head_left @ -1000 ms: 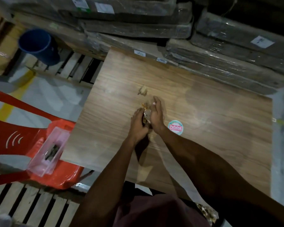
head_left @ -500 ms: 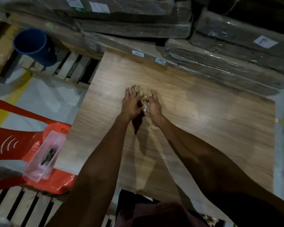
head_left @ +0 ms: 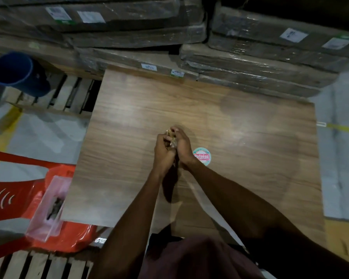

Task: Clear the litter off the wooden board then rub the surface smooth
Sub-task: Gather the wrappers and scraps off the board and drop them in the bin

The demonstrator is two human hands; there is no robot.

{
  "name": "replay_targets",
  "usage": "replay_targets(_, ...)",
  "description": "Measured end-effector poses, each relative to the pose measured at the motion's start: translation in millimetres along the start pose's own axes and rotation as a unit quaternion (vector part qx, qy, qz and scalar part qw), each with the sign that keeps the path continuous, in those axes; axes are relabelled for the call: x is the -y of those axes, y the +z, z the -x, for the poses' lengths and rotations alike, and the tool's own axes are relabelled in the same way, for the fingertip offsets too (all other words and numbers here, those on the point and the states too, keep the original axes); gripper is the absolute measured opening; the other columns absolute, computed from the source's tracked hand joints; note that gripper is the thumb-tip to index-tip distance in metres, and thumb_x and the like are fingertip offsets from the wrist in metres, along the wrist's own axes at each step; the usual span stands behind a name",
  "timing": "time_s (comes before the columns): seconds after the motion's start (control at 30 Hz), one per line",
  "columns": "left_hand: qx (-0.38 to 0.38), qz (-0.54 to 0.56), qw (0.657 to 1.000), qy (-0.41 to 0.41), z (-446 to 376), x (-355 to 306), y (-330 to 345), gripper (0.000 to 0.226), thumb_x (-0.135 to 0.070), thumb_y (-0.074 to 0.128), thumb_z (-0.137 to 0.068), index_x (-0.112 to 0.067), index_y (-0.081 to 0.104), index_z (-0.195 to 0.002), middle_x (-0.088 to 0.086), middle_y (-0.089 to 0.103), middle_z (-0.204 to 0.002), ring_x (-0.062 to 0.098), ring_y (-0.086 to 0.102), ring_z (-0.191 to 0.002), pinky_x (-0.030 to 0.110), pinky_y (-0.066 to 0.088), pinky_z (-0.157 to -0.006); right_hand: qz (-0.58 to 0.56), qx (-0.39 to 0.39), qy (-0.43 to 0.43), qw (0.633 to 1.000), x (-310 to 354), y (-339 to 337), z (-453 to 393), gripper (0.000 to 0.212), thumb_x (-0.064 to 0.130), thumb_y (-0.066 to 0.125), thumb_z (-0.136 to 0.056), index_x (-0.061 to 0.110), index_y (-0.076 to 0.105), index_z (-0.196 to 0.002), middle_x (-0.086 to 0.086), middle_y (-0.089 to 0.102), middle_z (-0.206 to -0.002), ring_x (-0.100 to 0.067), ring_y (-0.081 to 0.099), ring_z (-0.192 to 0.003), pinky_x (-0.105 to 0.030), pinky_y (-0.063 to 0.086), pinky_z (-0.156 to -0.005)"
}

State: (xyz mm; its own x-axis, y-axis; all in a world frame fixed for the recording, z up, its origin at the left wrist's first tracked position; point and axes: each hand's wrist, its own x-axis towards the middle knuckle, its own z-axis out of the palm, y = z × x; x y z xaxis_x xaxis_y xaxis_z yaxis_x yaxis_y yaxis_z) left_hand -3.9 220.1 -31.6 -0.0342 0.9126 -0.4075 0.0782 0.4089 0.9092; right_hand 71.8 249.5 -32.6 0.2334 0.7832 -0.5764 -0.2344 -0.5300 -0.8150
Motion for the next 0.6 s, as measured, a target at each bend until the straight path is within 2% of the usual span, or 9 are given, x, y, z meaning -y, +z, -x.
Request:
replay_targets(0.1,0.001,0.074,0.997,0.022,36.6,7.9,7.7,0.044,-0.009,0.058,-0.070,-0.024,0.043,-0.108,0.009,0.061,-0.099,0.020,0.062,-0.086,0.038,0.052,-0.072,-0.024,-0.021,-0.008,0.999,-15.9,-18.6,39.4,0.023,0.006,0.044,-0.107,0.007,0.065,-0.114,-0.005,0.070,-0.103,-0.014,0.068,-0.094,-0.024,0.052,-0.083)
replay_targets(0.17,0.014,0.114,0.993,0.037,58.3,13.5,6.3,0.056,-0.014,0.059,-0.070,-0.021,0.040,-0.123,0.014,0.060,-0.112,0.021,0.063,-0.095,0.032,0.053,-0.078,-0.032,-0.031,-0.004,0.999,-27.0,-32.0,68.1,0.022,0.010,0.044,-0.108,0.012,0.066,-0.112,0.000,0.072,-0.103,-0.008,0.070,-0.092,-0.023,0.053,-0.083)
replay_targets(0.27,0.022,0.133,0.990,0.029,87.8,15.4,7.7,0.063,-0.032,0.062,-0.080,-0.015,0.043,-0.137,0.014,0.065,-0.120,0.019,0.065,-0.101,0.032,0.053,-0.086,-0.037,-0.052,-0.012,0.998,-40.2,-48.8,105.7,0.022,0.010,0.047,-0.108,0.015,0.063,-0.122,-0.006,0.068,-0.120,-0.018,0.065,-0.110,-0.035,0.052,-0.098)
replay_targets(0.33,0.023,0.108,0.993,0.037,104.0,11.2,11.9,0.058,-0.048,0.057,-0.082,-0.018,0.053,-0.132,0.005,0.067,-0.117,0.013,0.065,-0.103,0.034,0.052,-0.091,-0.038,-0.068,-0.039,0.996,-42.5,-53.2,125.9,0.021,0.011,0.050,-0.106,0.014,0.060,-0.124,-0.010,0.064,-0.127,-0.024,0.060,-0.119,-0.039,0.047,-0.105)
replay_targets(0.4,0.018,0.091,0.993,0.072,115.4,3.2,18.0,0.049,-0.054,0.049,-0.087,-0.020,0.061,-0.121,-0.004,0.068,-0.112,0.006,0.064,-0.103,0.034,0.050,-0.095,-0.052,-0.091,-0.082,0.991,-35.7,-55.0,148.3,0.022,0.013,0.051,-0.103,0.012,0.057,-0.123,-0.014,0.061,-0.130,-0.025,0.057,-0.123,-0.036,0.045,-0.106)
replay_targets(0.5,0.036,0.085,0.988,0.123,133.6,-21.3,28.8,0.033,-0.051,0.047,-0.094,-0.027,0.069,-0.099,-0.002,0.072,-0.100,0.012,0.066,-0.096,0.041,0.052,-0.091,-0.103,-0.133,-0.126,0.978,-16.9,-59.2,183.5,0.031,0.021,0.053,-0.096,0.010,0.057,-0.124,-0.013,0.061,-0.129,-0.022,0.058,-0.119,-0.031,0.047,-0.101)
replay_targets(0.6,0.082,0.079,0.978,0.173,158.7,-43.5,41.3,0.034,-0.044,0.051,-0.097,-0.018,0.072,-0.095,0.003,0.073,-0.095,0.015,0.067,-0.091,0.036,0.053,-0.084,-0.115,-0.154,-0.161,0.968,0.8,-72.2,219.0,0.036,0.034,0.051,-0.092,0.019,0.061,-0.123,-0.005,0.067,-0.128,-0.018,0.065,-0.117,-0.031,0.053,-0.098)
